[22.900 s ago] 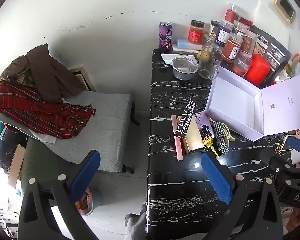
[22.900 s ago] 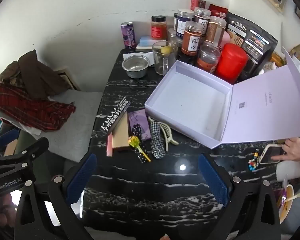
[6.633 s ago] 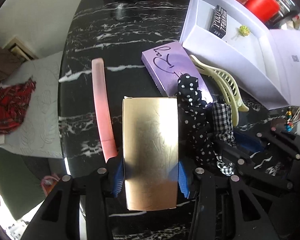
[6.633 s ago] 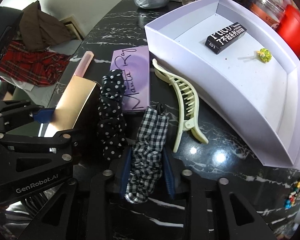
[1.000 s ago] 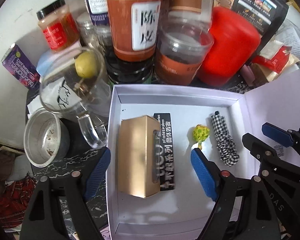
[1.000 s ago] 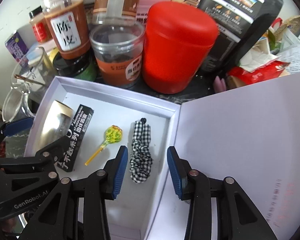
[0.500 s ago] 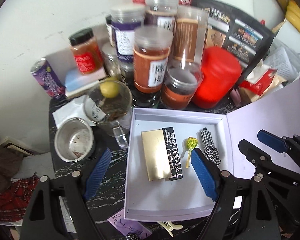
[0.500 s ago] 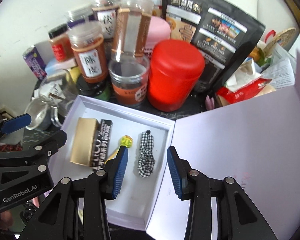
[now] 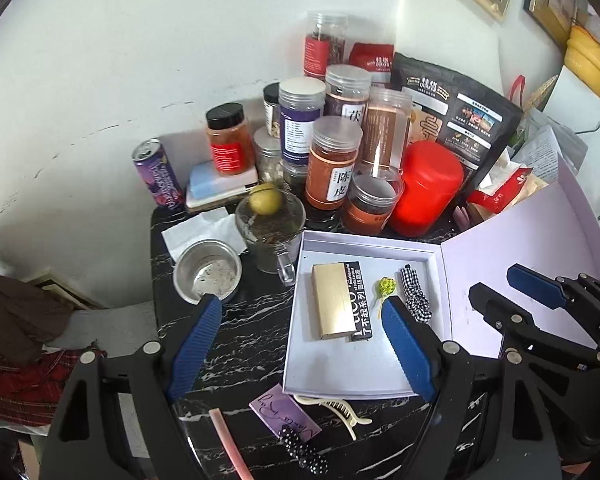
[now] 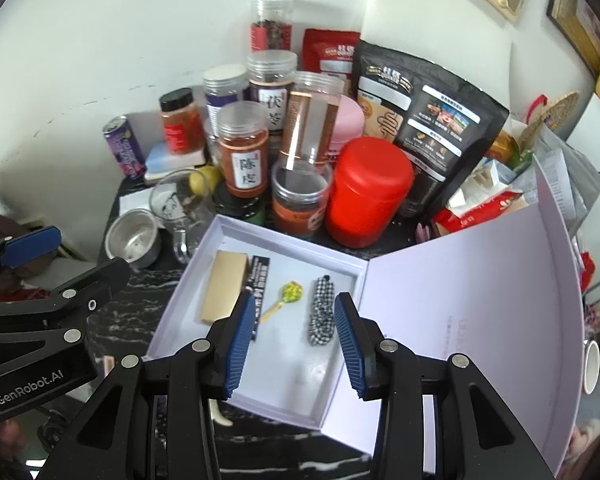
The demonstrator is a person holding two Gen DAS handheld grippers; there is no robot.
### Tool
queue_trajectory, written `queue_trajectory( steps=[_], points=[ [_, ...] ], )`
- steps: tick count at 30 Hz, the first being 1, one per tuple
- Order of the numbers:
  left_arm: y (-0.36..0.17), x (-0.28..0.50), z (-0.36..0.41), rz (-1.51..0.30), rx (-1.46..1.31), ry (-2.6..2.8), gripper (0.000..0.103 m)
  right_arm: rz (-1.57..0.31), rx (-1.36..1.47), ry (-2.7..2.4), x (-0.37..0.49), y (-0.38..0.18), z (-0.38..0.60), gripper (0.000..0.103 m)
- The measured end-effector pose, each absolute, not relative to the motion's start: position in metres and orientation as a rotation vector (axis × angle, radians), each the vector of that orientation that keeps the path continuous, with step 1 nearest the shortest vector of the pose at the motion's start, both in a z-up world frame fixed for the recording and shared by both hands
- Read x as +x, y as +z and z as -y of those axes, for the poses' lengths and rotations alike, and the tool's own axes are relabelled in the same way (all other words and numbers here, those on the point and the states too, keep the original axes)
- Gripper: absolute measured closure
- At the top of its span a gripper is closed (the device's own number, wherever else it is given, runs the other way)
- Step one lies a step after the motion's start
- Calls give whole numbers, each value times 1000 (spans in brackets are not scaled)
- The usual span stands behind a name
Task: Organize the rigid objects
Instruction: 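Withdraw both tools from the white box back toward the loose items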
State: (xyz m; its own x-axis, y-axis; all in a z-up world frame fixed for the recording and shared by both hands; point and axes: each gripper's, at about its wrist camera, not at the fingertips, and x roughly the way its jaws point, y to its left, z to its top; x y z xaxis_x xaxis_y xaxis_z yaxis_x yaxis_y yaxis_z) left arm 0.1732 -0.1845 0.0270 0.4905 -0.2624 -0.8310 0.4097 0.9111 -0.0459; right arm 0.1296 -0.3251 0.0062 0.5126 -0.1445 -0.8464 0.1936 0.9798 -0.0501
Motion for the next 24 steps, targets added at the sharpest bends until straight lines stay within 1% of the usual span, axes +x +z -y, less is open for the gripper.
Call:
queue_trajectory(
  steps=[7, 10, 13, 15, 20, 24],
  points=[
    [48, 143, 155, -942, 138, -373, 20, -974, 49, -161, 104, 26, 303, 62],
    [54, 129, 142, -931, 126, -355, 20, -956, 44, -140, 93, 34, 293, 57],
    [59, 117, 129, -923, 114, -341, 20, -941, 37, -119, 82, 40, 283, 57],
    [61, 107, 120, -920, 105, -328, 20, -934, 35, -103, 74, 43, 276, 54],
    [63, 88, 101, -910, 88, -302, 20, -913, 25, -72, 56, 48, 258, 41],
    [63, 75, 86, -912, 81, -277, 20, -915, 16, -48, 47, 47, 247, 40]
  ],
)
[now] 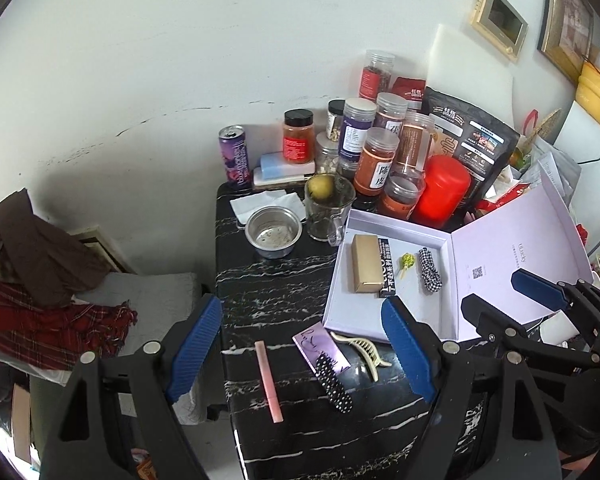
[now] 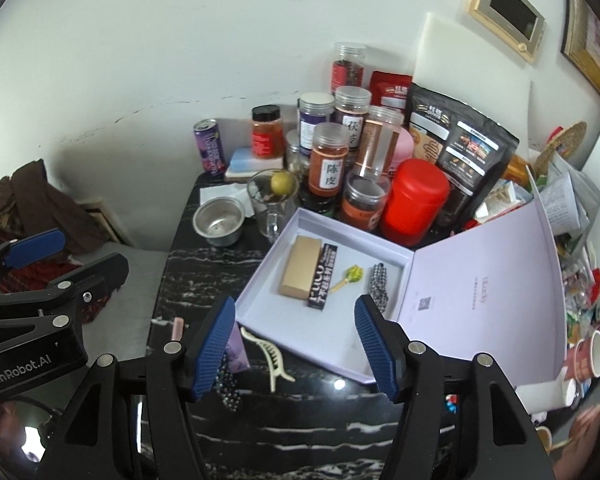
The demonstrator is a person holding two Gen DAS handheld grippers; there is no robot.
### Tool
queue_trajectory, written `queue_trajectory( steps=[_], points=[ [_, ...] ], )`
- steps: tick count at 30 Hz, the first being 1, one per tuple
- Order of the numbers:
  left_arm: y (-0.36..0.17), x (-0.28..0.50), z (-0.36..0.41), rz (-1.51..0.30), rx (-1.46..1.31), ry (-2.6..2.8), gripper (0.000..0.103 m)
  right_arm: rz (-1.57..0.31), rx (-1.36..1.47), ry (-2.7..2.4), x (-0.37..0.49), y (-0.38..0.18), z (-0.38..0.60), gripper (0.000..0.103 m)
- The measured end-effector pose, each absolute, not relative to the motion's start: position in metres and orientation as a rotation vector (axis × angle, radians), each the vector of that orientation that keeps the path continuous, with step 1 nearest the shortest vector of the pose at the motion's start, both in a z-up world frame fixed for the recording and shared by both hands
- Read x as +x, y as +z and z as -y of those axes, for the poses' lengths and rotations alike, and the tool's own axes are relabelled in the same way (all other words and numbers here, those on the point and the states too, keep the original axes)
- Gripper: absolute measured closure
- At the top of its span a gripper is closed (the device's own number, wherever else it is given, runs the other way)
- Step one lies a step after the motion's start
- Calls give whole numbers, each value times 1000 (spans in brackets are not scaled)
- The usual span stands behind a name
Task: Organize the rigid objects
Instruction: 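Withdraw both tools from the white box back toward the loose items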
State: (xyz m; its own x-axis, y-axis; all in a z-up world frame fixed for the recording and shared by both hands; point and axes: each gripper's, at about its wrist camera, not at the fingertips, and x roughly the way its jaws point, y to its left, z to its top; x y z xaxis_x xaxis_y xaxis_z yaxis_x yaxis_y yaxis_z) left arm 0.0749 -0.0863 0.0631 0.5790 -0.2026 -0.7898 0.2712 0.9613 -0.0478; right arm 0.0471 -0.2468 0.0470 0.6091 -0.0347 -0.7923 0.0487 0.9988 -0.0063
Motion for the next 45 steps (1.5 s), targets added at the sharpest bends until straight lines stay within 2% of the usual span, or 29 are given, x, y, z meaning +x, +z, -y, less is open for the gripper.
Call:
queue_trajectory(
  steps=[7, 11, 28, 45],
  points=[
    [59, 59, 62, -920, 67, -227, 20, -910, 10, -6, 32, 44, 232, 34],
    [53, 50, 51, -929, 56, -204, 12, -921, 3, 22, 26, 40, 222, 33],
    [15, 34, 7, -1056, -28, -169, 12, -973, -28, 122, 12, 10, 191, 33],
    [-34, 40, 1, -1150, -29, -146, 12, -1062, -28, 188, 23, -39, 177, 33]
  ],
)
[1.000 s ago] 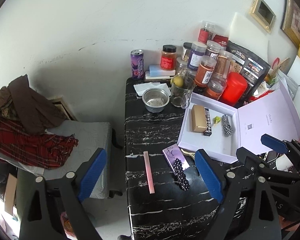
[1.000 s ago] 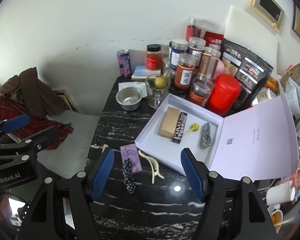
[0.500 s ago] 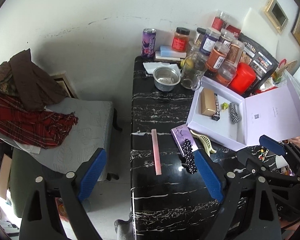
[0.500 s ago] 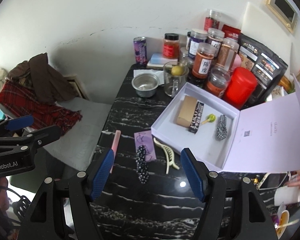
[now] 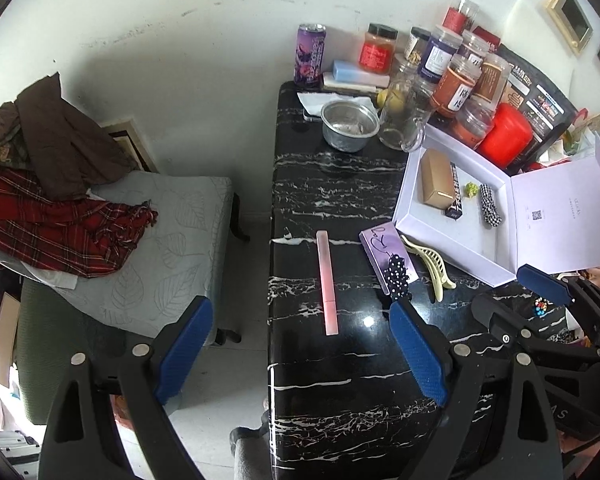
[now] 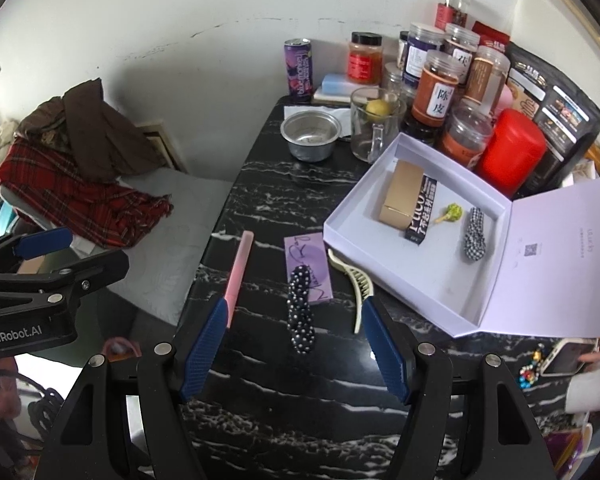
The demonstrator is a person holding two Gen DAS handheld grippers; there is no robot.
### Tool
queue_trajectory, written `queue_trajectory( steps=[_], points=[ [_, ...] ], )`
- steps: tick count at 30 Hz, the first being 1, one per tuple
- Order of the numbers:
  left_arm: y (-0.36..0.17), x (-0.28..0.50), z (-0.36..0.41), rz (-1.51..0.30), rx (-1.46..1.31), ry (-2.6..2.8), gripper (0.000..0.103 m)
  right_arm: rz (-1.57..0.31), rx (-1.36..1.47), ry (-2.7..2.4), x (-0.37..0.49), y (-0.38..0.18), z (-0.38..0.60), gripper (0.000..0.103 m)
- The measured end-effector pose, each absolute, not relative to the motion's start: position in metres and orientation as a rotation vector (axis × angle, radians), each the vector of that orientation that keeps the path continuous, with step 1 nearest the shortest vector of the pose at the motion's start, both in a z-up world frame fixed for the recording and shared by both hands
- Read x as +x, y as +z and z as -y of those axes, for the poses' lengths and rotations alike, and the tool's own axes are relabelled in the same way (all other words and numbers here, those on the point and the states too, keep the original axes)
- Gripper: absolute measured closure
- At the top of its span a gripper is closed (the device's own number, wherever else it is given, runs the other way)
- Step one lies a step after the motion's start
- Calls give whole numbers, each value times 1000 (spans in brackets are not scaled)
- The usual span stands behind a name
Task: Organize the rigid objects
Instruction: 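Withdraw both tools from the white box back toward the loose items, then grasp the pink comb with the left tool while the right tool grasps the polka-dot scrunchie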
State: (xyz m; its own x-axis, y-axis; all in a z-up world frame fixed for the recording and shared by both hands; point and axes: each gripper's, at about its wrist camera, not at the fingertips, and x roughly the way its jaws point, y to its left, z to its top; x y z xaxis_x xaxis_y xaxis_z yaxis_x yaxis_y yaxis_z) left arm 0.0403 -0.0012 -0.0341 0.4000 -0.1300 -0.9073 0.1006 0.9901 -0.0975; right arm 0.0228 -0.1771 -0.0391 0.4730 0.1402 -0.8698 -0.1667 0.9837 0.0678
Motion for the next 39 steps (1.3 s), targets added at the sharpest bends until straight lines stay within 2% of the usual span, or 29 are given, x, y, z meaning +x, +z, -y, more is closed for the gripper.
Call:
queue_trajectory(
  steps=[19, 32, 36, 39],
  points=[
    [-112, 70, 28, -1324, 4, -197, 12, -1214, -7, 186, 61, -111, 194, 33],
    [-157, 86, 28, -1375, 3, -198, 12, -1317, 11, 211, 74, -160, 194, 34],
    [-165, 92, 28, -1375, -1, -210, 15, -1332, 5, 234, 79, -169, 192, 35],
    [-171, 96, 31, -1376, 12, -224, 20, -1338, -1, 251, 82, -174, 188, 36]
  ],
)
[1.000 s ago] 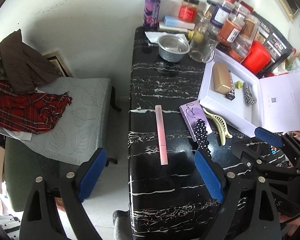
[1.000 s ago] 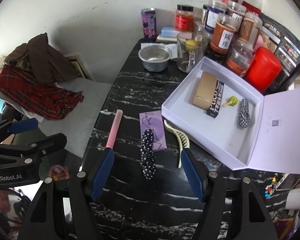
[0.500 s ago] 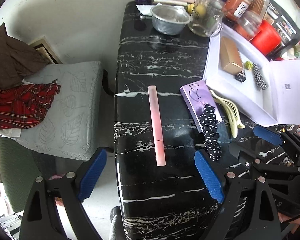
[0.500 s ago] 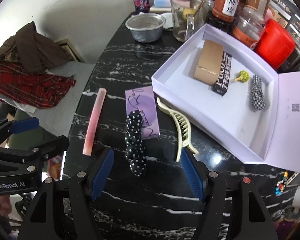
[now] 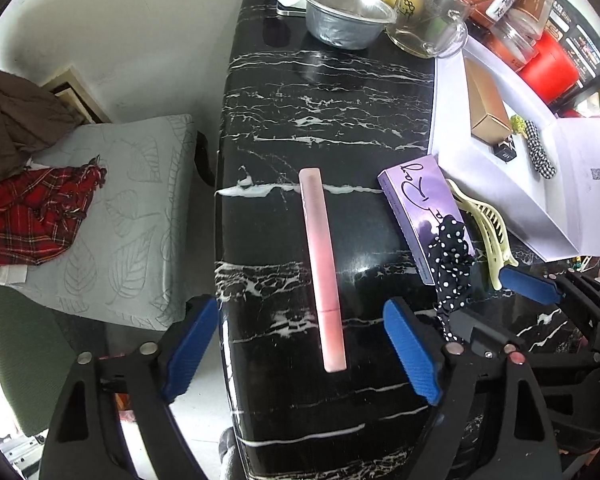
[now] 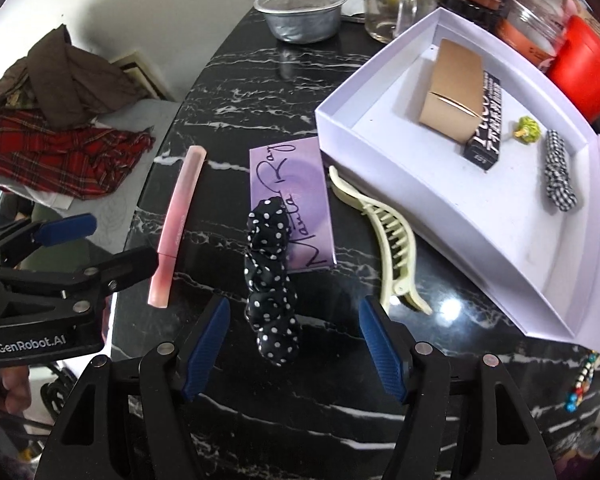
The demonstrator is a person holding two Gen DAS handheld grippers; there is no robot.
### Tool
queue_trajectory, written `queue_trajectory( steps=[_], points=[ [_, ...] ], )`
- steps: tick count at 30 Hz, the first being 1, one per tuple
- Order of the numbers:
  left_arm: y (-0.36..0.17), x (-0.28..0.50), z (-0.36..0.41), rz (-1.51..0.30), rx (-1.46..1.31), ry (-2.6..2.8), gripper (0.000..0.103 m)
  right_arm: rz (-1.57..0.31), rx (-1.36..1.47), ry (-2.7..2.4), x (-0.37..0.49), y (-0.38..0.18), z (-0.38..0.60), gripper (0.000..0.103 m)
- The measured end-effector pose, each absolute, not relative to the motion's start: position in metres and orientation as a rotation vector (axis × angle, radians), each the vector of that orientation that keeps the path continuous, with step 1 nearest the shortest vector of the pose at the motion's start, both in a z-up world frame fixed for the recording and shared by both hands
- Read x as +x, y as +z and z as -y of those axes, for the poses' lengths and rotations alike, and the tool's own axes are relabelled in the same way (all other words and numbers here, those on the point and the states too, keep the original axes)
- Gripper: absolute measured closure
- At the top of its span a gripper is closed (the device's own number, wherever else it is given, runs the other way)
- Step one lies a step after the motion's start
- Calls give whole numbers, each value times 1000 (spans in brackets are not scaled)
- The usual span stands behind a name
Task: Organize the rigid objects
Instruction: 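Grasp the pink comb with the left tool while the right tool grasps the polka-dot scrunchie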
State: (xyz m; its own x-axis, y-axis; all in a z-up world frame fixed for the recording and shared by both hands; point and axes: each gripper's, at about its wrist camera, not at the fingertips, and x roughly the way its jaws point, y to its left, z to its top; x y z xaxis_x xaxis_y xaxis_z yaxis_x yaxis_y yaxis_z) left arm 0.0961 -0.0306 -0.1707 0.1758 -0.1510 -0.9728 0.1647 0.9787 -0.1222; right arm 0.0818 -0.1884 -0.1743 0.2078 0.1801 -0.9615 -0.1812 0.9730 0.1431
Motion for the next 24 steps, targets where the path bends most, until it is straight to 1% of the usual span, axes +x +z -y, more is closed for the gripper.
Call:
queue_trajectory(
  steps=[2, 4, 5, 8, 11, 13, 15, 16, 17, 18, 19, 22, 23, 24],
  points=[
    [-175, 98, 32, -1385, 10, -233, 21, -1345, 0, 261, 84, -179, 186, 39],
    [-179, 100, 33, -1391, -3, -240, 26, -1351, 9, 267, 86, -184, 185, 40],
    [-181, 101, 34, -1396, -2, -241, 31, -1354, 12, 267, 86, -186, 184, 42],
    [-187, 102, 35, -1409, -8, -246, 37, -1360, 20, 269, 88, -191, 184, 46],
    [-196, 102, 33, -1442, -45, -257, 48, -1359, 23, 264, 89, -193, 183, 48],
    [-195, 102, 35, -1433, -40, -265, 51, -1360, 27, 264, 91, -194, 185, 48],
    [-194, 104, 37, -1418, -9, -255, 64, -1357, 31, 265, 91, -195, 188, 51],
    [-194, 104, 38, -1414, 0, -252, 67, -1357, 35, 267, 91, -194, 190, 54],
    [-194, 105, 38, -1413, 2, -252, 75, -1357, 43, 271, 91, -195, 191, 56],
    [-194, 106, 38, -1415, -3, -253, 80, -1358, 48, 276, 92, -195, 192, 57],
    [-194, 107, 37, -1422, -16, -255, 81, -1358, 49, 284, 91, -196, 192, 60],
    [-194, 110, 36, -1435, -40, -249, 82, -1367, 63, 304, 91, -198, 192, 80],
    [-194, 109, 36, -1439, -43, -253, 84, -1370, 70, 307, 90, -199, 191, 83],
    [-194, 107, 37, -1444, -46, -260, 88, -1363, 72, 309, 88, -198, 191, 83]
  ],
)
